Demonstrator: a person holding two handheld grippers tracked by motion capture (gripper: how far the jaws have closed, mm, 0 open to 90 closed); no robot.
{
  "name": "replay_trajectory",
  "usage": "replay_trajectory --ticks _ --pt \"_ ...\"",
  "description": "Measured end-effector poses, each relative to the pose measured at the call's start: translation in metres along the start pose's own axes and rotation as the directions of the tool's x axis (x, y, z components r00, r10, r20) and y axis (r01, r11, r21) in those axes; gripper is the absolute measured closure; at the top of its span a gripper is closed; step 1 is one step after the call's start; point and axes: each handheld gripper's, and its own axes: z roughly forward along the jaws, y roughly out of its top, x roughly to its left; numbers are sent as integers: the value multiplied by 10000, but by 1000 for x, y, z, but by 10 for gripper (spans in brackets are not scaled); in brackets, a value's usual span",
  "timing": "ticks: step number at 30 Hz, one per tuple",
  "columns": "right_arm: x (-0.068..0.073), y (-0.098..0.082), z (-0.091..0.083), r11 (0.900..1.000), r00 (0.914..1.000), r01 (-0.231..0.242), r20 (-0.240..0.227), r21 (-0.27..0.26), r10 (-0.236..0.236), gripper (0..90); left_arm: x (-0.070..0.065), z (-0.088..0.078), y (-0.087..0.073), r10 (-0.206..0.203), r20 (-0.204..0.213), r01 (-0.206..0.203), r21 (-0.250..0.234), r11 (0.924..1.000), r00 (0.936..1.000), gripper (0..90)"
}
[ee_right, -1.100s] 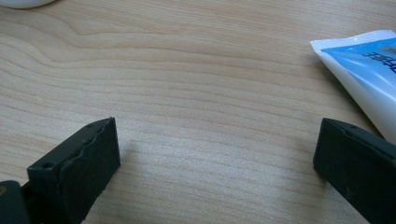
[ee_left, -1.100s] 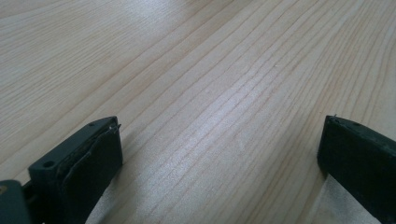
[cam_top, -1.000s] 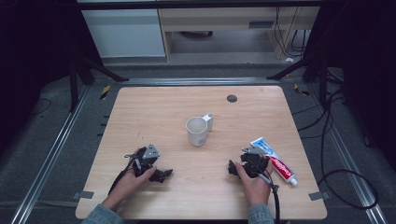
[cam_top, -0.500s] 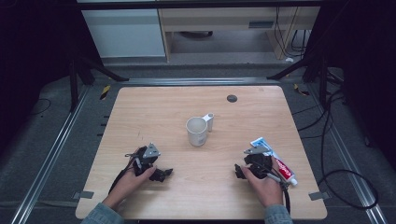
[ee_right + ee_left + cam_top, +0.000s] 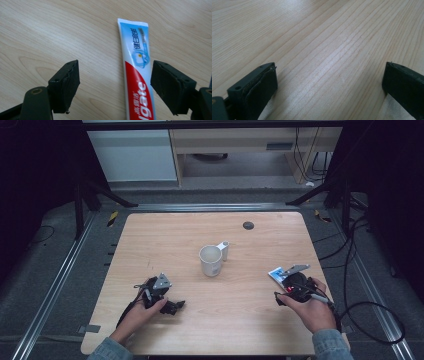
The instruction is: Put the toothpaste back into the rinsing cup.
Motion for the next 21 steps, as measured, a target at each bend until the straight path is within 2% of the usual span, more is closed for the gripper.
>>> replay_trajectory --ticks 3,6,8,13,19,21 --pt "-9 3 -5 9996 10000 48 70 288 -50 267 0 0 0 -2 -1 2 -1 10000 10000 0" --pt "-17 6 -7 9989 9999 -77 -97 470 82 291 0 0 0 1 -2 -1 1 10000 10000 0" --pt "-22 8 -7 9975 10000 20 -33 712 -18 311 0 0 0 -1 -1 1 0 10000 10000 0" --pt "-29 14 -8 9932 9998 192 -122 1151 -180 344 0 0 0 -3 -1 3 -2 10000 10000 0" --pt "-37 22 -6 9884 9994 175 -315 1510 -129 380 0 0 0 2 0 -2 -1 10000 10000 0" --pt "-40 24 -4 9864 9996 183 -251 1634 -144 384 0 0 0 -2 0 2 -4 10000 10000 0"
